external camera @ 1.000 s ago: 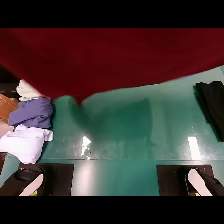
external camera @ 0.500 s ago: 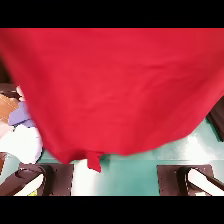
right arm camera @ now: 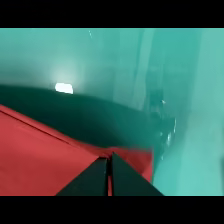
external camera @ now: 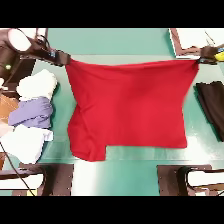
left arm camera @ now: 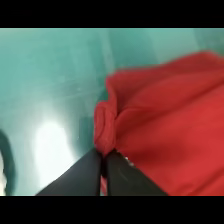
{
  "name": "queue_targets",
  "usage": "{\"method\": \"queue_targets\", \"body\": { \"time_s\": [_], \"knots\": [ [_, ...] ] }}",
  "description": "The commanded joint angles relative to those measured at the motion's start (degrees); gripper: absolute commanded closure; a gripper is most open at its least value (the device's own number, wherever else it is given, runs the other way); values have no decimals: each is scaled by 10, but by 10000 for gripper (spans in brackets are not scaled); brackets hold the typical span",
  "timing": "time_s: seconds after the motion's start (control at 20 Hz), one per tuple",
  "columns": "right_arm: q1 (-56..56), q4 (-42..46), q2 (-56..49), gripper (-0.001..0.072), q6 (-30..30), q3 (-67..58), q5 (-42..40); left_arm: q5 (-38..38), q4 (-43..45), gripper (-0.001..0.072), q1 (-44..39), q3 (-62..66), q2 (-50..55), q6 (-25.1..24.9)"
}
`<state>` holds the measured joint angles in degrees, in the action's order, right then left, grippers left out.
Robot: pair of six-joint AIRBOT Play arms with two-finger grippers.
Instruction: Fold the shirts.
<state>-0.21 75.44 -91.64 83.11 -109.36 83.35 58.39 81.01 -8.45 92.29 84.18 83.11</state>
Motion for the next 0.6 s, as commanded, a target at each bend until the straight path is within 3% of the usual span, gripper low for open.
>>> {"method": "queue_targets", "body": {
  "time_s": [0.0, 0.05, 0.1, 0.2, 0.35, 0.55],
  "knots": [
    [20, 15, -77, 639, 0, -42, 17, -46, 5, 501, 0, -7, 47, 11],
    [18, -3, -86, 457, 0, -61, 29, -42, 8, 244, 1, -3, 47, 11],
    [10, -30, -91, 363, 0, -78, 40, -30, 9, 187, 5, 5, 47, 10],
    [-10, -89, -78, 363, -8, -72, 61, 34, 8, 187, 24, 33, 45, 11],
    [-48, -133, -12, 364, -35, 38, 77, 158, -13, 188, 74, 28, 17, 11],
    [-97, -209, 121, 365, -70, 275, 55, 161, -69, 187, 128, -144, -81, 9]
  ]
}}
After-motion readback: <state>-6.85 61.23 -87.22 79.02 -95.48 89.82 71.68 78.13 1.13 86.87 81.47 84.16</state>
